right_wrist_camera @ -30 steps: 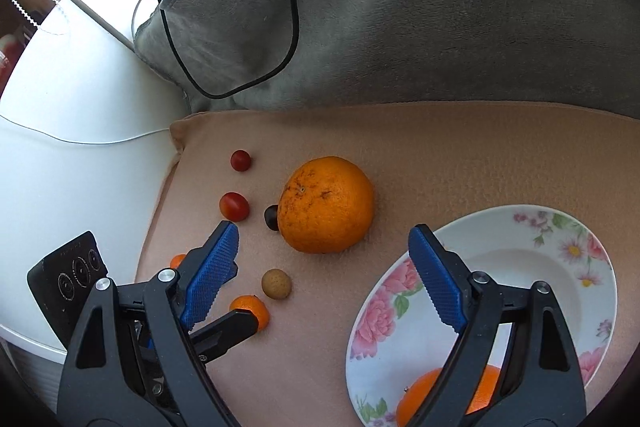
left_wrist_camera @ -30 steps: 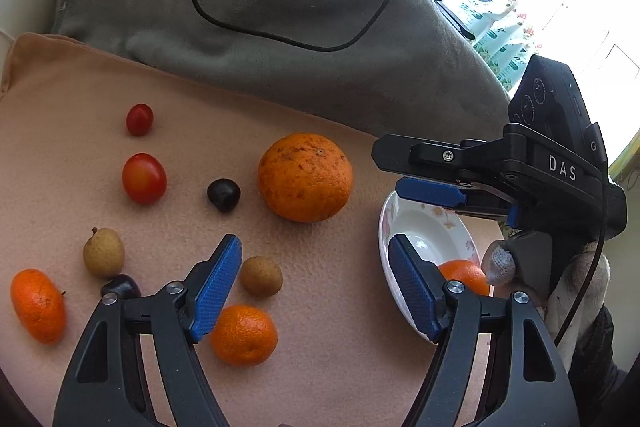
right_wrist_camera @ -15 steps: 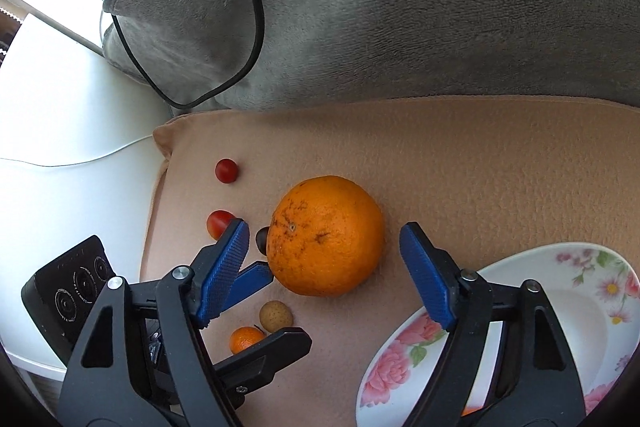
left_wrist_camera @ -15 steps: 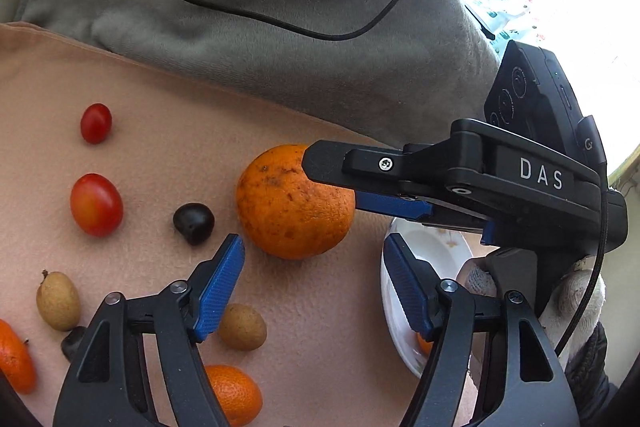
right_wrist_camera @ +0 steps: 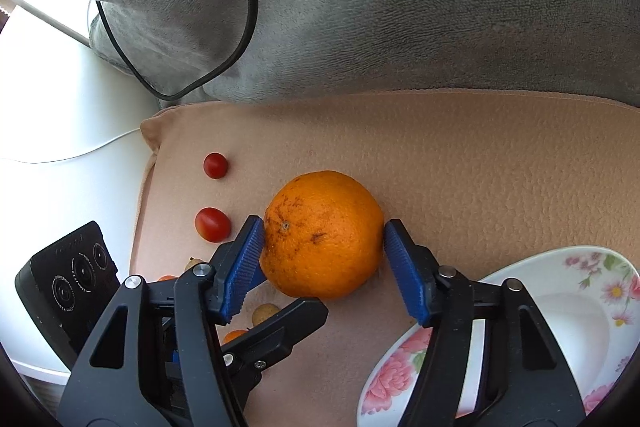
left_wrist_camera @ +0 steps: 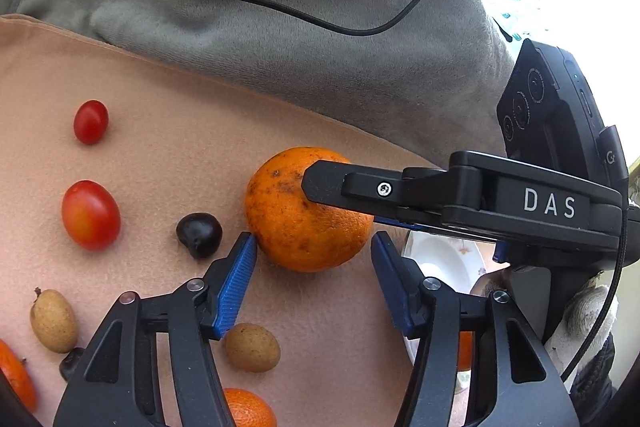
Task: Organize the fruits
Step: 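Carry the large mandarin onto the plate beside the orange and release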
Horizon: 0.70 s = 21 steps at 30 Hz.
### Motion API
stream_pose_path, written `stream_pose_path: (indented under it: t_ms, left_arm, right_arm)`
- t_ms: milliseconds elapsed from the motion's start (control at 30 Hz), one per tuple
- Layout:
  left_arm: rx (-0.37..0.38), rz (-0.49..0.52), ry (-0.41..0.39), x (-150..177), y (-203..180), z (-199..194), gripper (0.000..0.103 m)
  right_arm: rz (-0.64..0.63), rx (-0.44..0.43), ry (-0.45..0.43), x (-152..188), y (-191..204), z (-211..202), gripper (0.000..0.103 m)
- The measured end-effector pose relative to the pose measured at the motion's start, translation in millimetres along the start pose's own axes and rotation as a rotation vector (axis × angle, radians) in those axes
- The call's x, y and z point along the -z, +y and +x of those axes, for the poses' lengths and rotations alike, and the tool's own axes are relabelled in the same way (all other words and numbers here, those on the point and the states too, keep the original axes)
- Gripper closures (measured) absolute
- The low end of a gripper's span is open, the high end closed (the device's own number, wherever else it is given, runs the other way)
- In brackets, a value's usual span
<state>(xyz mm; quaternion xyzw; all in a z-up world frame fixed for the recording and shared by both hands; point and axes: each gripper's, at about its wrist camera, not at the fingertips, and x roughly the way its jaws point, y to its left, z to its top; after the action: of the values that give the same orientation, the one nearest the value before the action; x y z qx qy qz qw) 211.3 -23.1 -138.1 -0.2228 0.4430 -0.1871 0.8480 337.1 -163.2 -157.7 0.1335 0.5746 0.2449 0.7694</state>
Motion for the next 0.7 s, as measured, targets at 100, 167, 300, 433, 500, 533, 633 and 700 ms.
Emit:
stream_pose_path:
  t_ms: [100,167,300,433,500,533,633,700]
  left_arm:
    - [-0.005,0.007,-0.002,3,-1,-2,0.048]
    - [-0.012,0.014,-0.004,4,-2,-3,0.048]
    - [-0.011,0.017,-0.008,-6,-12,-5,0.048]
    - [-0.005,0.031,-0.016,-8,-17,-3,0.048]
    - [-0.005,0.043,-0.018,-5,-23,-4,0.048]
    - [-0.003,0.049,-0.018,-4,-25,-4,0.048]
    - [0.001,0.063,-0.020,-4,-31,-4,0.048]
    - [0.005,0.073,-0.020,-3,-36,-3,0.048]
  right_arm:
    - [-0.008,0.007,-0.007,1,2,-1,0.039]
    - [-0.016,0.011,-0.010,2,4,-2,0.039]
    - [-0.038,0.020,-0.024,6,7,-9,0.039]
    - [-0.051,0.024,-0.041,9,8,-20,0.039]
    - [-0.054,0.024,-0.049,12,6,-26,0.039]
    - [-0.059,0.026,-0.053,13,6,-29,0.039]
    - [-0.064,0.029,-0.066,17,3,-39,0.039]
    - [-0.065,0.030,-0.075,20,1,-46,0.039]
